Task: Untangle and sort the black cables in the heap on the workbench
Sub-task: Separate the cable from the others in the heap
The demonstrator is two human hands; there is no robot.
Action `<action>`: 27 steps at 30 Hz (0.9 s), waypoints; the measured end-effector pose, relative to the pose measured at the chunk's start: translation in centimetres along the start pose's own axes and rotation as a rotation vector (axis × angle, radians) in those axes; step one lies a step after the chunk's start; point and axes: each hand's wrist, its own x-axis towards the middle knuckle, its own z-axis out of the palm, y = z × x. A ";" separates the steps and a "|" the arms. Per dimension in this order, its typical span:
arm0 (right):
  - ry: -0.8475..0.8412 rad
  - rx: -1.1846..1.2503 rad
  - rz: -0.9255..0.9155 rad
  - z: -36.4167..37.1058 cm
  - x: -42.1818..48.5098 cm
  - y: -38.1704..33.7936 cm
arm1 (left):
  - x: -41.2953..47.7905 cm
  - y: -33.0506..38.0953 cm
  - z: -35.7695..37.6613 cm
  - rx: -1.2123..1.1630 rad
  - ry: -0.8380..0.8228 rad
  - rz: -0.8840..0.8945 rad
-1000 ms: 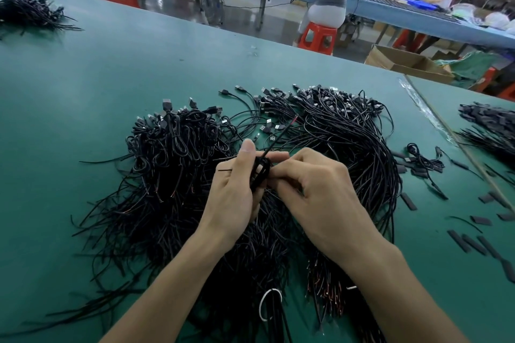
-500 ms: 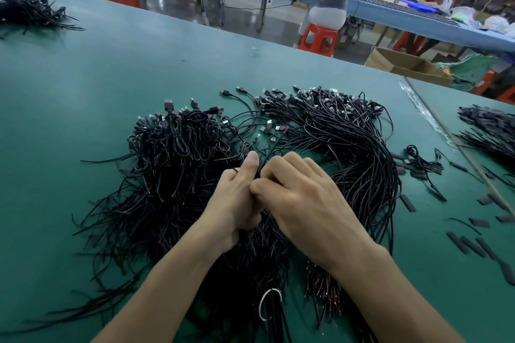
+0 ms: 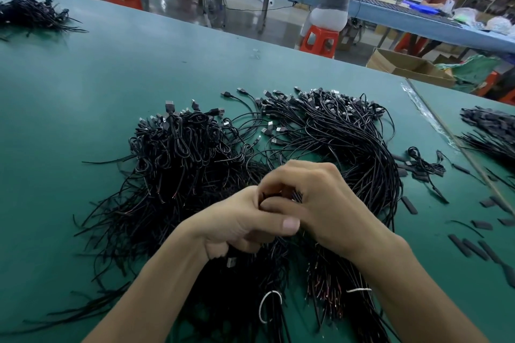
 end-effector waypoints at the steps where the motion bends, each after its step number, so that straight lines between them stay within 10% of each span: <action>1: -0.005 0.002 0.031 0.0 0.1 0.0 | 0.0 -0.1 0.0 0.044 -0.007 -0.004; 15: -0.131 -0.102 0.093 -0.4 0.1 -0.5 | 0.1 0.1 0.6 0.076 0.059 -0.001; 20: 0.069 -0.144 0.046 0.0 -0.2 0.2 | 0.4 0.6 0.6 -0.391 0.018 0.066; 27: 0.305 -0.047 0.050 0.1 -0.3 0.6 | 0.6 0.3 0.7 -0.424 0.030 0.284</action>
